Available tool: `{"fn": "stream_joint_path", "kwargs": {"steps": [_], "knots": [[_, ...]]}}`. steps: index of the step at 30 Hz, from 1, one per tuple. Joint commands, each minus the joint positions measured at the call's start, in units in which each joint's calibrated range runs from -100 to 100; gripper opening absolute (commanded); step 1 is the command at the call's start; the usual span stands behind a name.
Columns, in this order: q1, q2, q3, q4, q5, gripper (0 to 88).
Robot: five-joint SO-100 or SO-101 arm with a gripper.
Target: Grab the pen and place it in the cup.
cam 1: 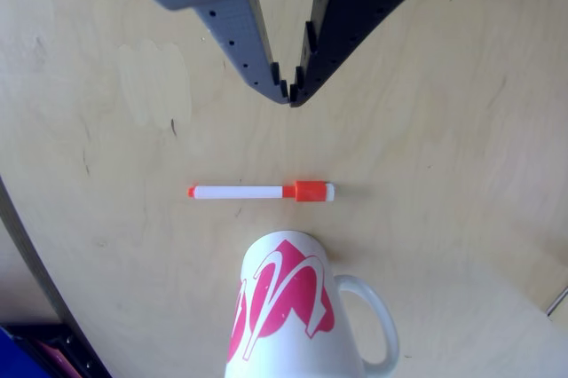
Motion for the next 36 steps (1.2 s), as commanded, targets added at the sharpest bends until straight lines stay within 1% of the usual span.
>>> {"fn": "stream_joint_path", "kwargs": {"steps": [1,36], "knots": [[0.18,-0.10,-0.35,-0.80,-0.19,1.1],[-0.40,-0.10,0.01,-1.92,-0.14,1.1]]}}
